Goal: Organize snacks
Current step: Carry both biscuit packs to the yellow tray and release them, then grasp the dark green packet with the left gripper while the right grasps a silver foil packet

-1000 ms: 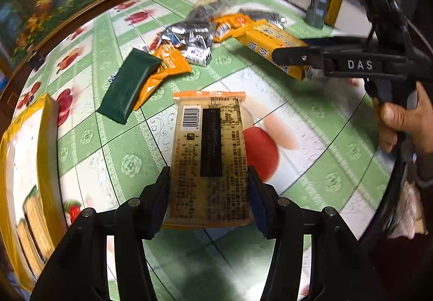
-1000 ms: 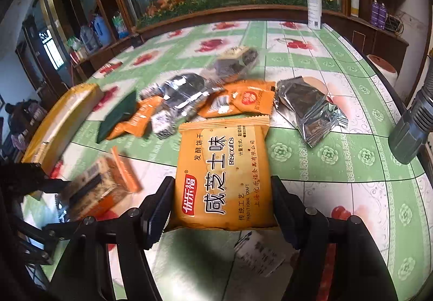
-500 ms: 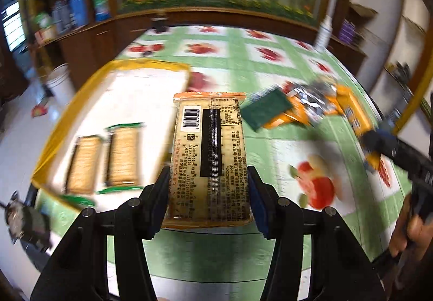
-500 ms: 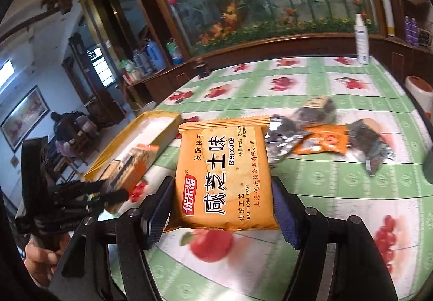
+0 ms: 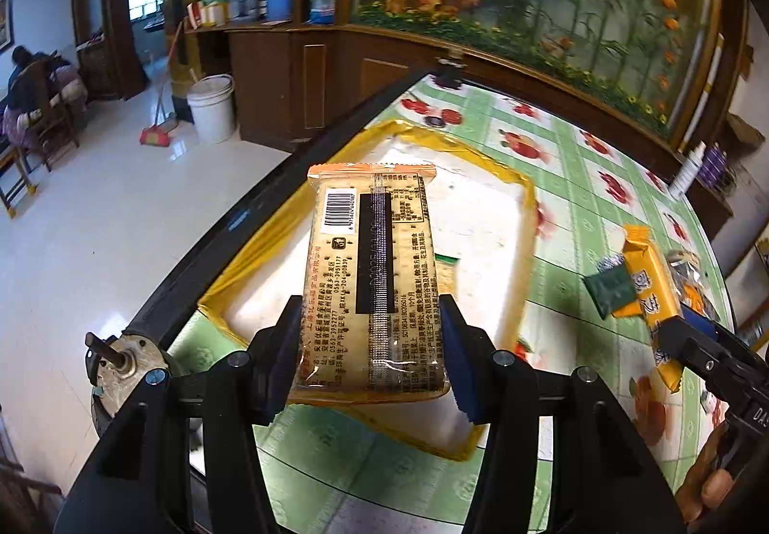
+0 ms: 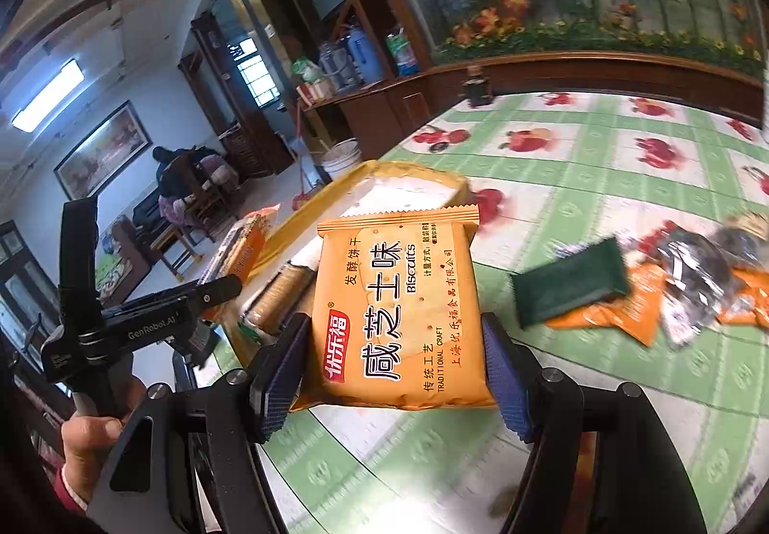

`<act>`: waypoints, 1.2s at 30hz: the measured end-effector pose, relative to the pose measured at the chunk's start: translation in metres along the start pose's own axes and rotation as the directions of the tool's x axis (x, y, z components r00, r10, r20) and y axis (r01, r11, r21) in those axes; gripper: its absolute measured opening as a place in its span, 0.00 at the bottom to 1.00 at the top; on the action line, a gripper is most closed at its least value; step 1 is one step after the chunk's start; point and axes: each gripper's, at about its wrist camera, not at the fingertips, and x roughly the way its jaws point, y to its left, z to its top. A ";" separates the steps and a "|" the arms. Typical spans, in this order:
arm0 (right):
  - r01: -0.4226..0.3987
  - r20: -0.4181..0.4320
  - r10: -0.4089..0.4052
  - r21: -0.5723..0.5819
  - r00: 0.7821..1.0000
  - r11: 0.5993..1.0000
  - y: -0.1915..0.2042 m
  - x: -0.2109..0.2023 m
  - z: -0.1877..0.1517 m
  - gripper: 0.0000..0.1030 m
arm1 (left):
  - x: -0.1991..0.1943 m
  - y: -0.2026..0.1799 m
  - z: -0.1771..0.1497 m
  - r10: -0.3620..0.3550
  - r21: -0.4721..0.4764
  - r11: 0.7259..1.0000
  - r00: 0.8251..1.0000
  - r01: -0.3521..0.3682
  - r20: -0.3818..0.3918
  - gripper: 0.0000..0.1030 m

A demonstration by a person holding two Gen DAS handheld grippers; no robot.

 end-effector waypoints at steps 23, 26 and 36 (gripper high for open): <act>-0.016 -0.173 0.017 0.010 0.985 1.000 0.022 0.161 0.053 0.69 | 0.064 0.026 0.025 0.028 -0.046 0.998 0.997 -0.032 -0.075 0.67; -0.032 -0.141 0.038 0.039 0.989 0.999 0.015 0.145 0.056 0.69 | 0.050 0.030 0.027 0.009 -0.073 0.997 0.999 -0.013 -0.045 0.67; 0.007 0.032 -0.013 0.178 0.999 0.984 -0.047 0.030 0.030 0.73 | 0.011 -0.020 0.021 -0.136 -0.015 0.991 0.991 0.136 0.020 0.80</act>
